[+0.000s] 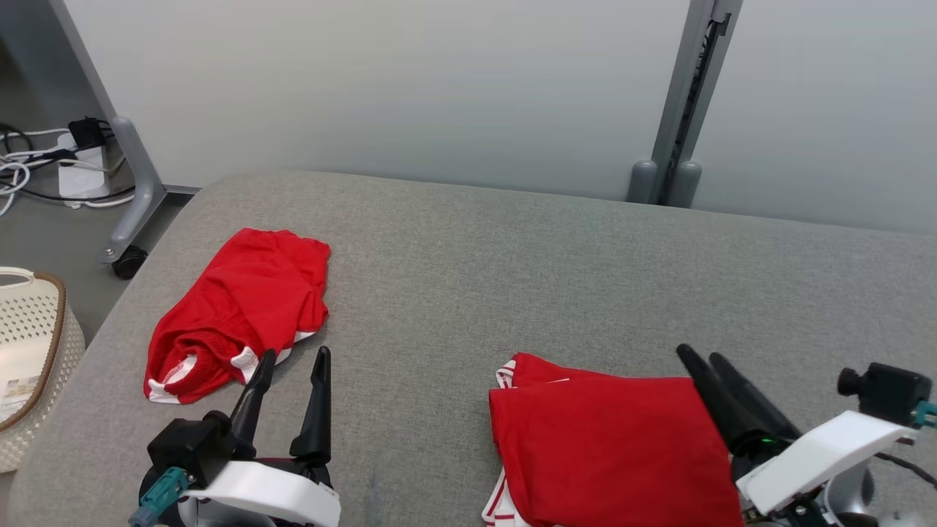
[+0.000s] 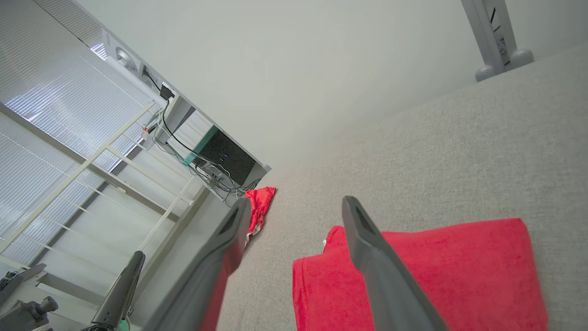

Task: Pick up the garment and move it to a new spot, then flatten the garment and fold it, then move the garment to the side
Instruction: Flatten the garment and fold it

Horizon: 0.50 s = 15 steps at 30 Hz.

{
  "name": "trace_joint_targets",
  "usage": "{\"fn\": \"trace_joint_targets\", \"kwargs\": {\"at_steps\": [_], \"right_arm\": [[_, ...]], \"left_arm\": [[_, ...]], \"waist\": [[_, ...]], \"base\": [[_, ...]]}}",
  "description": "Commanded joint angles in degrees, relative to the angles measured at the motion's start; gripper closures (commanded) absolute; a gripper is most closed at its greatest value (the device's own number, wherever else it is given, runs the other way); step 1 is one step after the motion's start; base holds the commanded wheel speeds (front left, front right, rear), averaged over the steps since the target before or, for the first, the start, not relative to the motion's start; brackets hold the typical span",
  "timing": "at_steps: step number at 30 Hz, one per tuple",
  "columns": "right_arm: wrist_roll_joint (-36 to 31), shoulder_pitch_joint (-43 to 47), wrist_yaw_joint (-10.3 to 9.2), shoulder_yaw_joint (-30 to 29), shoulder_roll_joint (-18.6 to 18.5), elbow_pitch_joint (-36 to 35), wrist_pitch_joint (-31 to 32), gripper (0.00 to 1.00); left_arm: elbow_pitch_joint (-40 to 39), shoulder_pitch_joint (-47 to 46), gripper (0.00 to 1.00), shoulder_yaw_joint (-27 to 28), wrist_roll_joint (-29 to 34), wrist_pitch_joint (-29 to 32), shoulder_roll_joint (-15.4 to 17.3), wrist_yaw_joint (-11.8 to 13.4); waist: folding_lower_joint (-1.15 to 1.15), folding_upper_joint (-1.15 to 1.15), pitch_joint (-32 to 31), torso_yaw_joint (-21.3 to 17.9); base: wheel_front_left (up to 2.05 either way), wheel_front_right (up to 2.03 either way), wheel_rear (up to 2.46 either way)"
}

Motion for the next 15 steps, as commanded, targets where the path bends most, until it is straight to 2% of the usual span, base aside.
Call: {"fn": "trace_joint_targets", "kwargs": {"at_steps": [1, 8, 11, 15], "right_arm": [[-1.42, 0.49, 0.06, -1.6, -0.79, -1.59, -0.45, 0.0], [-10.63, 2.15, 0.06, -8.46, -2.06, -5.82, -1.61, 0.0], [-13.58, 2.85, 0.06, -8.65, -3.2, -6.75, -2.87, 0.0], [-17.25, 4.54, 0.06, -9.36, -3.6, -6.92, -7.93, 0.0]], "left_arm": [[-0.38, 0.12, 0.0, 0.44, 0.4, -0.08, 0.26, 0.38], [-1.31, 0.26, 0.0, 2.11, 0.54, -0.09, 0.49, 0.86], [-1.68, 0.4, 0.0, 2.75, 0.65, -0.09, 0.43, 1.14], [-2.22, 1.04, 0.0, 3.21, 1.79, -0.09, 0.75, 1.24]], "waist": [[0.0, 0.0, 0.09, -0.76], [0.0, 0.0, 0.42, -2.85], [0.0, 0.0, 0.55, -3.39], [0.0, 0.0, 0.62, -4.65]], "base": [[0.0, 0.0, 0.0], [0.0, 0.0, 0.0], [0.0, 0.0, 0.0], [0.0, 0.0, 0.0]]}}
